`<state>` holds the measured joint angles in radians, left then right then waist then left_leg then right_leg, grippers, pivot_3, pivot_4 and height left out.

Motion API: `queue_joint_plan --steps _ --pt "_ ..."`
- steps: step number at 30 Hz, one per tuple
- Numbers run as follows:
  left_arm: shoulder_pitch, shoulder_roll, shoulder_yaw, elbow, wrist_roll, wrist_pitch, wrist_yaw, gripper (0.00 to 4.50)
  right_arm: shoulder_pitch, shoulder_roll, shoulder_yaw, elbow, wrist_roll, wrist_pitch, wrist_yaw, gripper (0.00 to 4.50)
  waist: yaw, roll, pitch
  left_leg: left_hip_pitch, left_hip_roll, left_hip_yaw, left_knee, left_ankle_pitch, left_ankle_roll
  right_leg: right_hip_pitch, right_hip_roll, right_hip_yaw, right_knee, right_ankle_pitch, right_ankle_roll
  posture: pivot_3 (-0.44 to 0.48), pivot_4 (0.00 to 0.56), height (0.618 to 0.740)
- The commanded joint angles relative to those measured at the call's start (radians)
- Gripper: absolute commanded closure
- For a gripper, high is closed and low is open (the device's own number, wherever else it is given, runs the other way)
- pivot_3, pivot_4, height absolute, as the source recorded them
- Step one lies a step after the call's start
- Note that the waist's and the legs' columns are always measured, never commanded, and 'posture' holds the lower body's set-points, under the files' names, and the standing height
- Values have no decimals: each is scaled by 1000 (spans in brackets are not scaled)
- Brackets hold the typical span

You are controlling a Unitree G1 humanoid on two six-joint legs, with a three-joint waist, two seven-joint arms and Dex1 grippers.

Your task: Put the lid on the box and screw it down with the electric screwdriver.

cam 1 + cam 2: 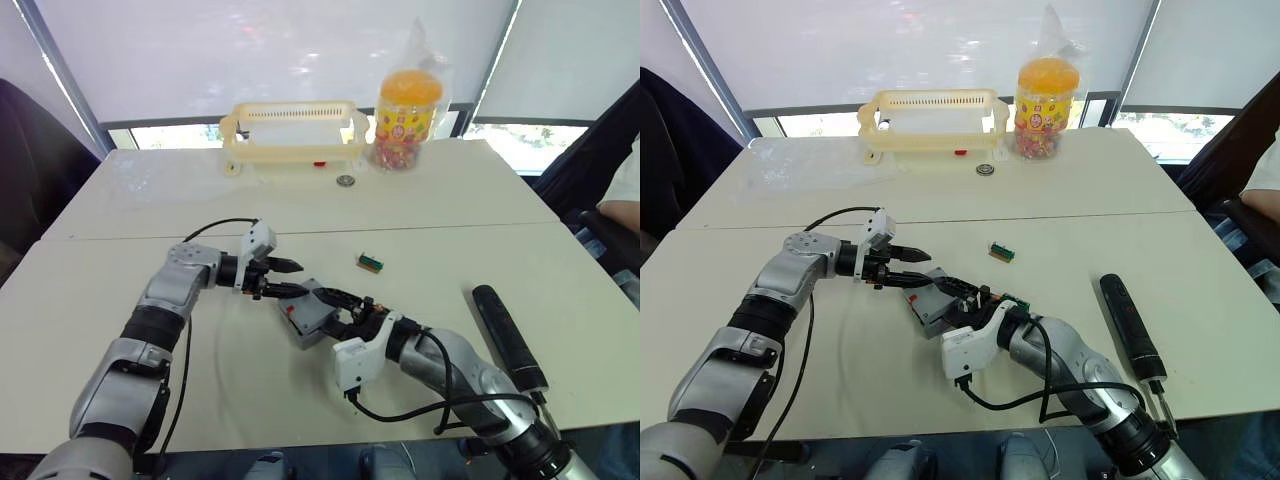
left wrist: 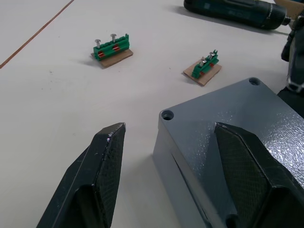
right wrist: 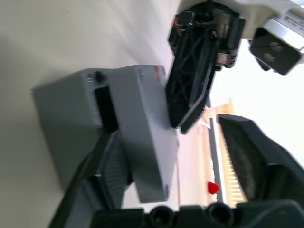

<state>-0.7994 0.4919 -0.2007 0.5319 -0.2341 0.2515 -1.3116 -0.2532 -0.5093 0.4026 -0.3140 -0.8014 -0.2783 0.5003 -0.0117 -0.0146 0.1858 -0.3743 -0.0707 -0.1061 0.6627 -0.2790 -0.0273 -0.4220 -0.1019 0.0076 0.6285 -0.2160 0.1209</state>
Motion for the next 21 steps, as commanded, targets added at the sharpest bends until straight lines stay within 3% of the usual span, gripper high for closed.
queue_joint_plan --steps 1,15,21 --pt "24 -7 -27 23 48 -10 10 1462 22 -23 -27 -60 43 -11 22 1317 1 0 0 0 0 0 0 0 0 0 0 0 0 0 0 0 150 740" --pt "53 -25 -25 2 52 -36 15 1462 173 -119 -129 -139 134 -55 2 1317 1 0 0 1 0 0 0 0 0 1 0 0 0 0 0 0 150 740" --pt "0 -24 79 -23 -54 108 23 1462 261 -41 -239 -184 327 14 -33 1317 0 0 0 0 0 0 0 0 0 1 0 0 0 0 0 0 150 740"
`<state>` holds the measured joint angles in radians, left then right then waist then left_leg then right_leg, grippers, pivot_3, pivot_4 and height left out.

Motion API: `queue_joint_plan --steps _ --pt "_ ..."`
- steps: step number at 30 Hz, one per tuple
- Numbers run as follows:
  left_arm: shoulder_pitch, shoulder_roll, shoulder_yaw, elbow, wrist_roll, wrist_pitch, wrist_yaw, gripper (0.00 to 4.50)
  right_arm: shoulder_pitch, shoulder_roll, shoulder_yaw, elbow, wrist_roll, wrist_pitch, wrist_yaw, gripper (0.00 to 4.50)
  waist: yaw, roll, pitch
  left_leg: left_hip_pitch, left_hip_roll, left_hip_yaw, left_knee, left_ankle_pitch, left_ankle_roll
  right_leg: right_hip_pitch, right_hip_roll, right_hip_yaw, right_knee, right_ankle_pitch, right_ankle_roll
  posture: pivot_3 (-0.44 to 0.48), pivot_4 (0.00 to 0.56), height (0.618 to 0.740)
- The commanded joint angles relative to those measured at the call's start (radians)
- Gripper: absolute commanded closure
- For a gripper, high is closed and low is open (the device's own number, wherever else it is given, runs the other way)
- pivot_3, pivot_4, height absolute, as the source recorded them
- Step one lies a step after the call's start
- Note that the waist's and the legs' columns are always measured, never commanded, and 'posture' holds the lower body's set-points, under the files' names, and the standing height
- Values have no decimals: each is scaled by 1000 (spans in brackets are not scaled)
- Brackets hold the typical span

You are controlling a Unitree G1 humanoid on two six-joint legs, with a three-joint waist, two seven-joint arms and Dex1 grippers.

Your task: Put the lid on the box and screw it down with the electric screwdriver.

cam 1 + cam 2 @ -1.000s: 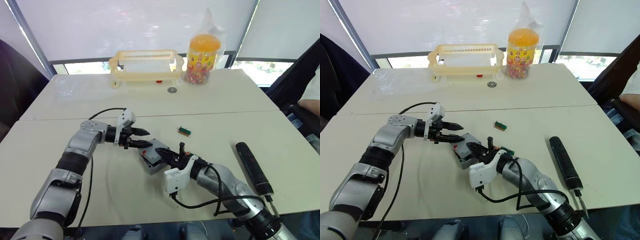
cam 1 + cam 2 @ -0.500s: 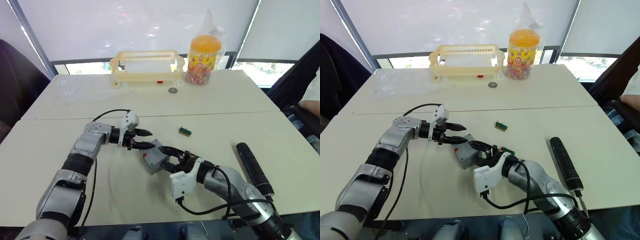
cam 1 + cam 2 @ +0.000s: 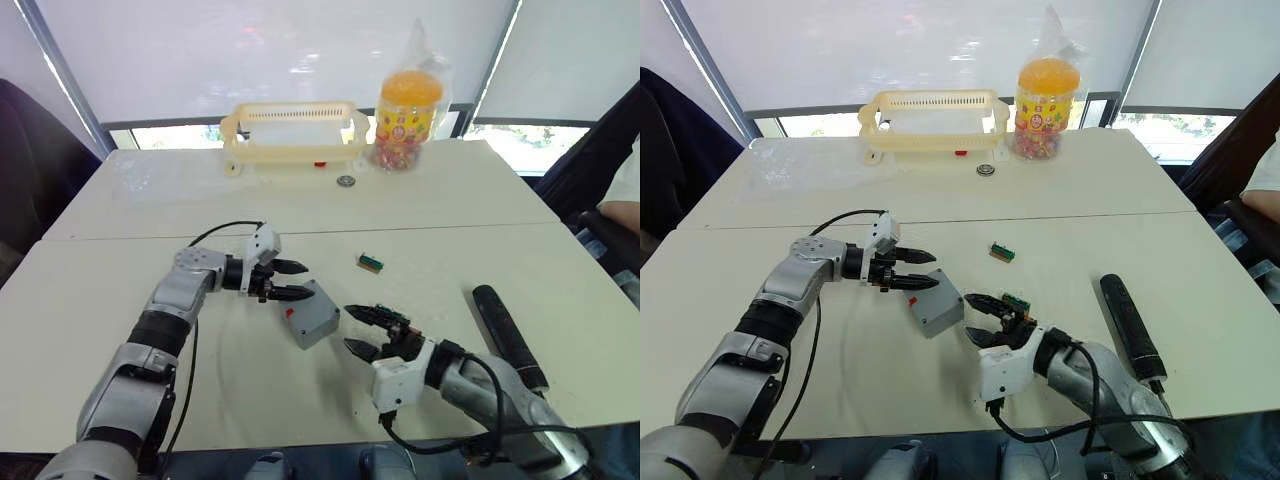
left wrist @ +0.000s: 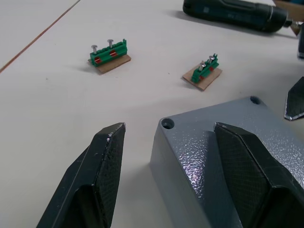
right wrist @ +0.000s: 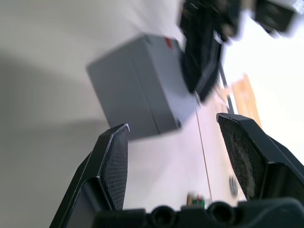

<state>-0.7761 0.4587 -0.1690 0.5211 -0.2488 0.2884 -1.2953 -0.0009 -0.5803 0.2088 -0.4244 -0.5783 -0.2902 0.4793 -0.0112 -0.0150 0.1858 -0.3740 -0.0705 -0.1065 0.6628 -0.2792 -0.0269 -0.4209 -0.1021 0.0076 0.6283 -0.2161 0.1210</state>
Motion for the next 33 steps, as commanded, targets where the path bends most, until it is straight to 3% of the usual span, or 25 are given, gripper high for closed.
queue_joint_plan --steps 1,10,13,17,18,24,33 --pt "-45 16 74 -7 -63 109 9 1462 19 48 -53 -94 155 50 0 1317 -1 0 0 0 0 0 0 0 0 0 0 0 0 0 0 0 150 740" --pt "-135 78 191 83 -97 184 59 1462 39 151 -101 -215 454 334 68 1317 -2 -1 1 -1 0 -1 0 0 0 -2 0 0 0 0 0 0 150 740" --pt "-101 90 140 150 16 42 144 1462 71 150 -110 -264 579 459 113 2154 -1 -1 1 -1 0 -1 0 0 0 -2 0 0 0 0 0 0 150 740" --pt "-42 88 73 191 117 -119 164 1462 92 107 -89 -308 705 694 179 4187 0 -1 2 -1 0 -1 0 0 0 -2 0 0 0 0 0 0 150 740" --pt "-30 81 67 194 125 -145 165 1462 93 64 -67 -311 722 748 222 4358 1 -2 2 -2 0 -1 0 0 0 -2 0 0 0 0 0 0 150 740" --pt "37 54 69 112 87 -128 103 1462 8 39 -30 -299 799 956 223 4358 2 -3 2 -3 0 -2 0 0 1 -2 -1 -2 -2 0 0 0 150 740" --pt "131 56 54 -41 89 -83 104 1462 -140 72 88 -136 755 973 185 4358 -1 -3 2 -4 0 -2 -1 -1 1 -3 -1 -2 -2 0 0 0 150 740"
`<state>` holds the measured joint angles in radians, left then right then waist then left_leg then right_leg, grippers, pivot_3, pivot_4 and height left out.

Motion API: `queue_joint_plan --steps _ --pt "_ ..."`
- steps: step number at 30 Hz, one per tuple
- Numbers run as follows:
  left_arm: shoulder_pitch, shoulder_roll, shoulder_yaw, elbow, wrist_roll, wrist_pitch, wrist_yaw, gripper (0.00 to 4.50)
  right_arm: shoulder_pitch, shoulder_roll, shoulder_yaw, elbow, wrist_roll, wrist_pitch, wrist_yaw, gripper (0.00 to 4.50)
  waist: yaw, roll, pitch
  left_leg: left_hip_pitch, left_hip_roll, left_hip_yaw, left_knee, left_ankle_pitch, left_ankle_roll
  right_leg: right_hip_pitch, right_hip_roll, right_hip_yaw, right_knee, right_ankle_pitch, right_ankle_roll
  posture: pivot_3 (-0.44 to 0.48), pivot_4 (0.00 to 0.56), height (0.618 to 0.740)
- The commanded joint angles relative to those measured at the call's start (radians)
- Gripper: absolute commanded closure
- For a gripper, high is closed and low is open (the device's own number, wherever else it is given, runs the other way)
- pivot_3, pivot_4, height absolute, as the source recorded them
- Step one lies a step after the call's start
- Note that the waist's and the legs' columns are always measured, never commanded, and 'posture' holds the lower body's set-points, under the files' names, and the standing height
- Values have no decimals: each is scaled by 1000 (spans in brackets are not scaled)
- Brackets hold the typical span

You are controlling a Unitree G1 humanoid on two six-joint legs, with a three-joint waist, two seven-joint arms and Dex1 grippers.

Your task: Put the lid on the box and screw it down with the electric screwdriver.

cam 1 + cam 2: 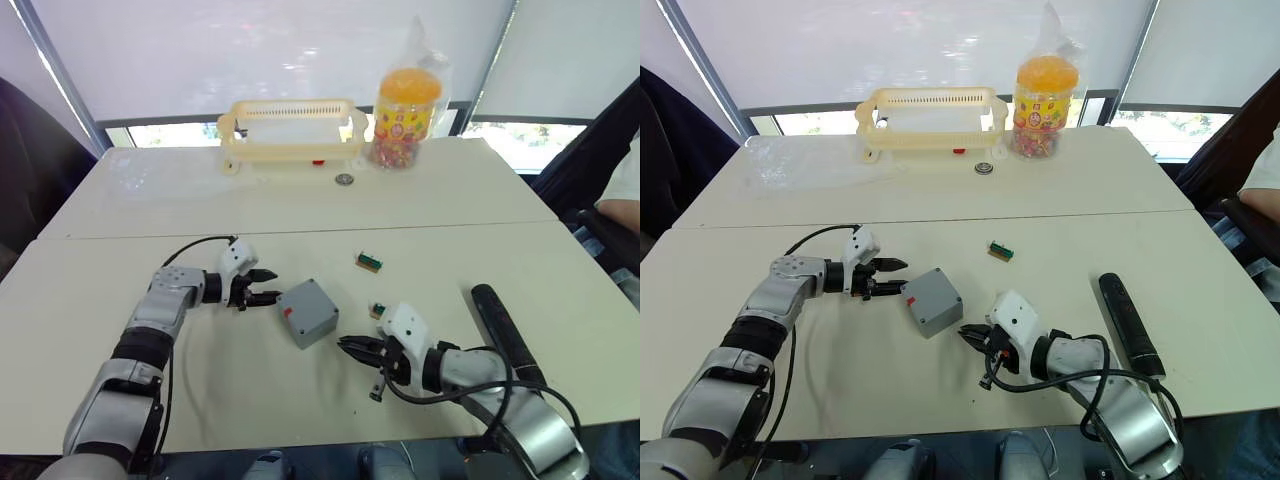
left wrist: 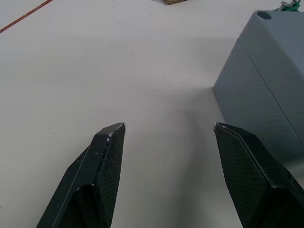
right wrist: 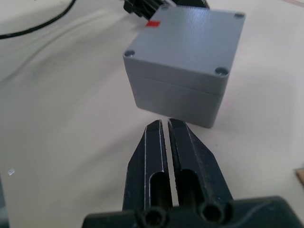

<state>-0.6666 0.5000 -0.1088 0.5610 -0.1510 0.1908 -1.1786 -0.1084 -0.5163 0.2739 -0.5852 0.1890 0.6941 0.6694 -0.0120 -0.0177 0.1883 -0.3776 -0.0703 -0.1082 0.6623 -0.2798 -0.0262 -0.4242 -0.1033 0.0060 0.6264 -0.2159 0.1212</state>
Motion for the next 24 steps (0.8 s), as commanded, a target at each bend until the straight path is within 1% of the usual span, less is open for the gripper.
queue_joint_plan --steps 1,8,11,18,24 --pt "37 22 -12 -102 -5 18 -19 1462 -45 9 30 42 -15 -15 -5 4358 0 0 0 0 0 0 0 0 0 0 0 0 0 0 0 0 150 740" --pt "119 54 -10 -256 -49 113 -43 1462 -107 32 58 129 -46 -46 -23 4358 -1 1 0 0 0 0 0 0 0 0 0 0 0 0 0 0 150 740" --pt "156 66 -12 -319 -62 144 -43 1462 -107 32 55 136 -50 -53 -24 4358 0 1 0 0 0 0 0 0 0 0 0 0 0 0 0 0 150 740" --pt "267 82 -29 -538 -122 268 -38 1462 -86 5 40 133 -45 -68 -6 4358 0 1 0 0 1 0 0 0 0 0 0 0 0 0 0 0 150 740" --pt "312 83 -39 -614 -135 310 -21 1462 -87 0 32 138 -41 -71 3 4358 1 1 0 0 3 0 0 0 0 0 0 0 -1 0 0 0 150 740"
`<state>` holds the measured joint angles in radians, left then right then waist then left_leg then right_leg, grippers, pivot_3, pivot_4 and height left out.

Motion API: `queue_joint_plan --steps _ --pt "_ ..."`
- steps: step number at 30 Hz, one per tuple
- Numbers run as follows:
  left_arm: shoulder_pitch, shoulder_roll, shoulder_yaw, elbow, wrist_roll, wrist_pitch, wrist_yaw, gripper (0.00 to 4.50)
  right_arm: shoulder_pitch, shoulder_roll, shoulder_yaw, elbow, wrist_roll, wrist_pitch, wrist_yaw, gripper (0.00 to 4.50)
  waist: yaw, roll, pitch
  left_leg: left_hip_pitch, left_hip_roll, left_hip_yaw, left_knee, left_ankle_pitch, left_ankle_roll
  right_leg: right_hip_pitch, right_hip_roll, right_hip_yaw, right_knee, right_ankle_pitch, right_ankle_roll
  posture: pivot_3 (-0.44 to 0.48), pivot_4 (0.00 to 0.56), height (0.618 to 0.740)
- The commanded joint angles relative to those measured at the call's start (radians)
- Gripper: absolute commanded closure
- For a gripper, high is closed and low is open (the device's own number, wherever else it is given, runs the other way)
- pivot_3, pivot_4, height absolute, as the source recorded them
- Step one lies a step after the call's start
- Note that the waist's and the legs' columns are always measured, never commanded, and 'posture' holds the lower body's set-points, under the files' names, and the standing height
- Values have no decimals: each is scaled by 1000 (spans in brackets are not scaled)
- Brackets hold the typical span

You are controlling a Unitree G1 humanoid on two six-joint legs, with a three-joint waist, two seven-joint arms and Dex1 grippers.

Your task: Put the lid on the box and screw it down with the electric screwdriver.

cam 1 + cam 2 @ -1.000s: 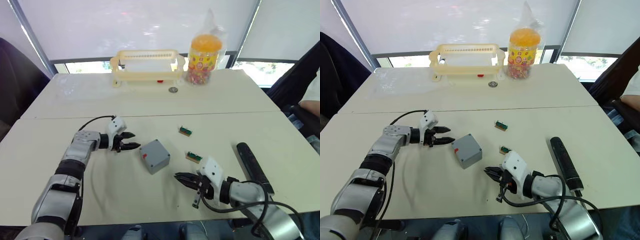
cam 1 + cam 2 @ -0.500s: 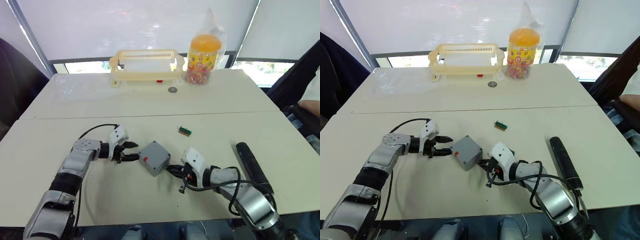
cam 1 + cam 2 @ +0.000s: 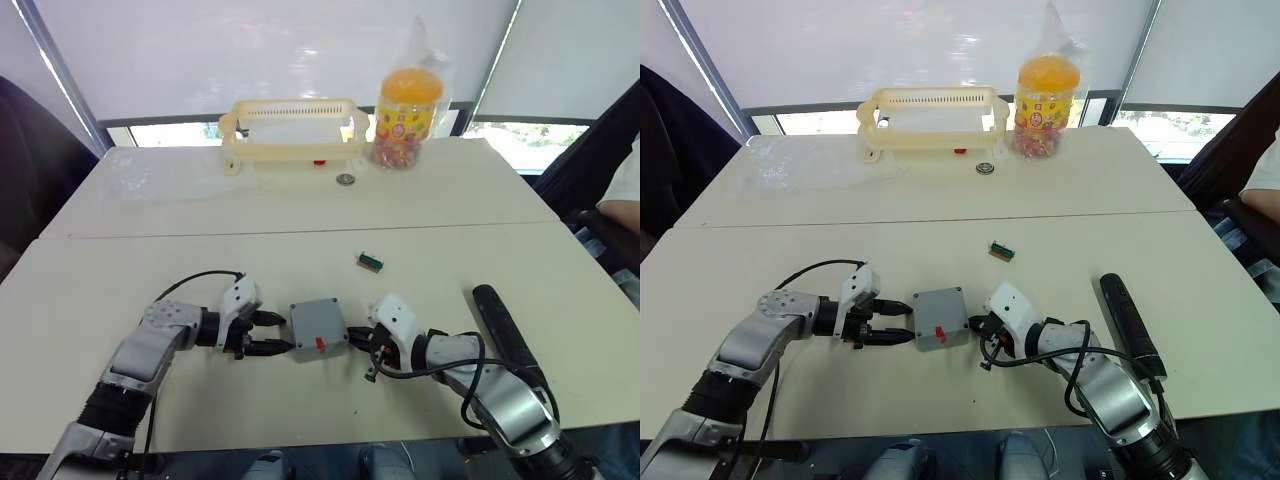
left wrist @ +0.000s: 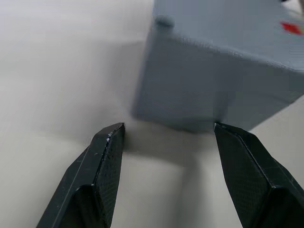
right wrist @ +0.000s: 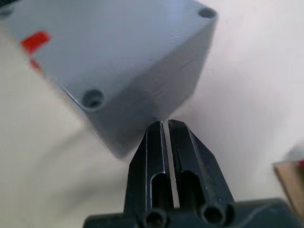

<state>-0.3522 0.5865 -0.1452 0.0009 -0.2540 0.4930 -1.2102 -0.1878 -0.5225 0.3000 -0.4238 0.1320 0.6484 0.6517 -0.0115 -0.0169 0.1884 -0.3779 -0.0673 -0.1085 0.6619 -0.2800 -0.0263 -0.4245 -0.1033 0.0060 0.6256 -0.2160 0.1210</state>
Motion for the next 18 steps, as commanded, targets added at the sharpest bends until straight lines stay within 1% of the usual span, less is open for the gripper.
queue_joint_plan --steps 1,8,18 --pt "-1 -4 -1 -53 -30 7 18 1462 -7 3 7 -25 16 -25 26 4358 0 0 0 0 0 0 0 0 0 0 0 0 0 0 0 0 150 740" --pt "-21 -14 14 -3 -17 -20 64 1462 0 -6 10 -36 19 -17 40 4358 0 0 0 0 0 0 0 0 0 0 0 0 -1 0 0 0 150 740" --pt "-19 0 14 4 -27 -25 63 1462 2 -10 3 -40 13 -6 37 4358 0 0 0 0 0 0 0 0 0 0 0 0 -1 0 0 0 150 740"
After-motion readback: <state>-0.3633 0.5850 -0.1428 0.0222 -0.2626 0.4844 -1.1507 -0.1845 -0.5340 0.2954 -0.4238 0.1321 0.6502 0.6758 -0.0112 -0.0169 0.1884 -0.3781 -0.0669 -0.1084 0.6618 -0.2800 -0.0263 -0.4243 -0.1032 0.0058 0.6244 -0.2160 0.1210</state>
